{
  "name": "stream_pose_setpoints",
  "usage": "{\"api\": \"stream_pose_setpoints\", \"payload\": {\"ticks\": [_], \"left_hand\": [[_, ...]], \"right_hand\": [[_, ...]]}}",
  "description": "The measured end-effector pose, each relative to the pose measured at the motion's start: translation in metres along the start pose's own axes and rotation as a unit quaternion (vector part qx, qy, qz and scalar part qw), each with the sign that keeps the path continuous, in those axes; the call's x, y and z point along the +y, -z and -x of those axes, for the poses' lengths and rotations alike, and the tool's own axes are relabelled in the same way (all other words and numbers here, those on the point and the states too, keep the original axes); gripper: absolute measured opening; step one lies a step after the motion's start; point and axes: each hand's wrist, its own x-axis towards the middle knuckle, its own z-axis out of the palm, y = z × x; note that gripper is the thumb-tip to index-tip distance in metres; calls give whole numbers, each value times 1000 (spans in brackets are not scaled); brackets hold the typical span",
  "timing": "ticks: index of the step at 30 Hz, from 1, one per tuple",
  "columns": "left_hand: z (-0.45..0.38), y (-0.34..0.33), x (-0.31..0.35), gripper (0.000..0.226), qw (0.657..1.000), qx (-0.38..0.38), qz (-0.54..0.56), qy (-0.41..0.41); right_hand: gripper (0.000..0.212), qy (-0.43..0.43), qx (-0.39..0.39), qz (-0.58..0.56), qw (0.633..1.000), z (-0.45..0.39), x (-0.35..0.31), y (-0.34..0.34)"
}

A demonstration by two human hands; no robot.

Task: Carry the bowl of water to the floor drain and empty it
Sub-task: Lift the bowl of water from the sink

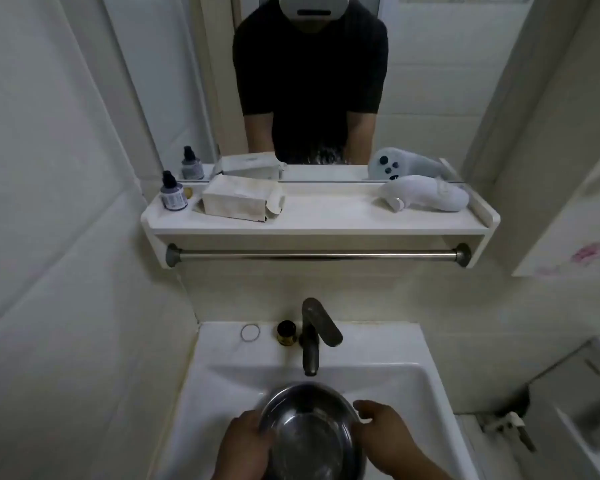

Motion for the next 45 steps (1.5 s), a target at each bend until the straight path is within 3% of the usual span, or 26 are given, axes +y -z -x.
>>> {"api": "stream_pose_setpoints", "payload": {"ticks": [3,6,8,10,14,19,25,34,36,39,42,45], "left_hand": [[-9,-7,-8,3,999,25,36,3],[-13,-15,-14,8,998,30,44,19],[-17,-20,-18,11,997,36,58,26],[-18,-25,-23,15,996,40,78,28],[-23,-37,-30,38,995,34,78,51],[-30,-48,-36,45,990,26,104,89],[-39,-63,-40,58,985,26,114,127],[-46,-76,-54,72,988,39,72,133],[-47,-77,-55,64,989,35,72,123],[-48,-78,-56,50,992,32,62,106],[-50,-78,-52,51,991,30,79,108],[-52,-80,-52,56,989,27,95,109]], "right_hand": [[15,-18,3,-5,1000,-11,7,-9],[13,-37,28,-15,999,-8,8,-16],[23,-47,54,-23,997,-7,11,-19],[10,-50,67,-17,996,-8,20,-22],[61,-66,45,-5,997,-16,35,-27],[54,-81,43,1,996,-32,46,-40],[81,-92,30,-20,995,-41,49,-50],[88,-87,44,-27,995,-41,69,-61],[84,-81,41,-21,996,-44,74,-64],[51,-45,52,-11,998,-44,73,-67],[17,-12,63,-18,998,-43,71,-69],[10,0,61,-13,998,-41,69,-71]]}}
